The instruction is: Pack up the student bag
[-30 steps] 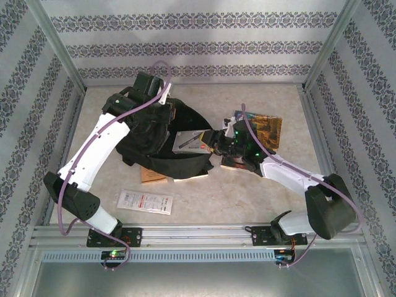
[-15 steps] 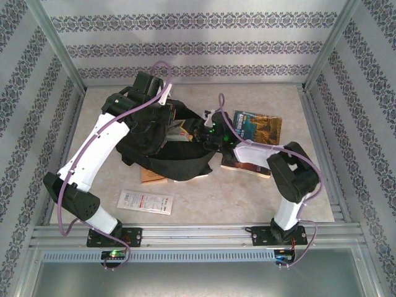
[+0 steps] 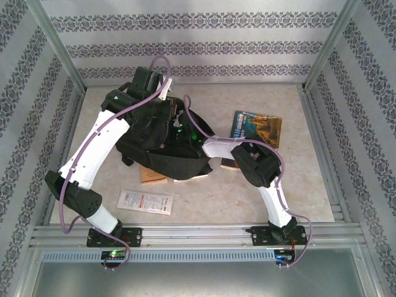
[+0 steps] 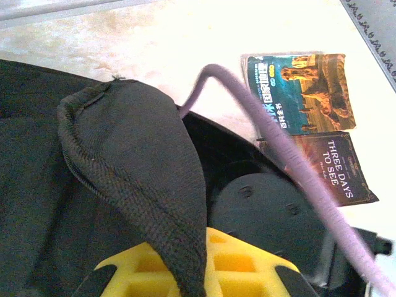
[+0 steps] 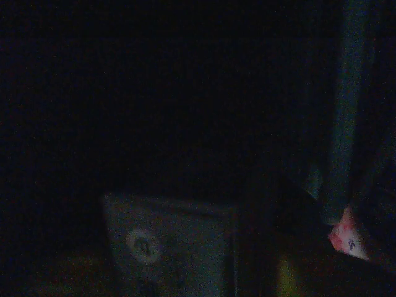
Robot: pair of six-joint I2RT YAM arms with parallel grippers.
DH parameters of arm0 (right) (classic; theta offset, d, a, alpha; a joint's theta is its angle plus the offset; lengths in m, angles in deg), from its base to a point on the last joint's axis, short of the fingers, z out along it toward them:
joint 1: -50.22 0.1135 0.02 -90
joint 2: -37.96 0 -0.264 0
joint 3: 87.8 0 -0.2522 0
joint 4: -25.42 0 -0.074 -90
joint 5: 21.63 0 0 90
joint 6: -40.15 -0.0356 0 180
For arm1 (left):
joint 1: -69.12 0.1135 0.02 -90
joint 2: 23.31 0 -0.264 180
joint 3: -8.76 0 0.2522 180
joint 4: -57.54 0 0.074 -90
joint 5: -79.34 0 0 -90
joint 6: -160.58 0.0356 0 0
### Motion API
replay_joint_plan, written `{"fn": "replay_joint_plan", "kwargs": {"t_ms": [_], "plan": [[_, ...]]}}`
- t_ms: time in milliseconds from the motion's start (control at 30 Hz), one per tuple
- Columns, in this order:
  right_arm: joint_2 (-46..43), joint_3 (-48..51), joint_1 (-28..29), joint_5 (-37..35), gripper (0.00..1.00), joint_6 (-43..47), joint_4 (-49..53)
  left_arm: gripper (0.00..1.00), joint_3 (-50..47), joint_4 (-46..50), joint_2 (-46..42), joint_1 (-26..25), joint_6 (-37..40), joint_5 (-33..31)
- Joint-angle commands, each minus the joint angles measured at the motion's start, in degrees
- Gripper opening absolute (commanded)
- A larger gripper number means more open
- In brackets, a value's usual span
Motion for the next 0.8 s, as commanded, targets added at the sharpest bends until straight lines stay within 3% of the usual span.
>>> {"fn": "replay_joint_plan", "kwargs": {"t_ms": [0,100,200,500,767], "plan": [[1.81,-6.05,1.47,0.72,0.75,5.50,2.34,0.00,2.15,-5.86,0.37,2.07,-1.28,2.12],[-1.91,-2.96,1.08,-0.41,0.89,11.15,5.14,0.00,0.51,-6.85,-0.02,3.50,-1.93,2.18],[-7.75,1.26,0.19,-2.03,0.93,19.02,11.27,0.00,-2.27,-8.44,-1.22,5.32,-2.68,2.91],[-24.24,17.44,-0.67,-2.38,0.87,36.65,14.13,0.00,-12.98,-14.33,-3.06,8.14,-5.08,7.81],[-43.22,29.53,0.11,-12.75,0.82,53.56,24.22,0.00,-24.48,-23.20,-4.41,8.56,-10.24,16.55]]}}
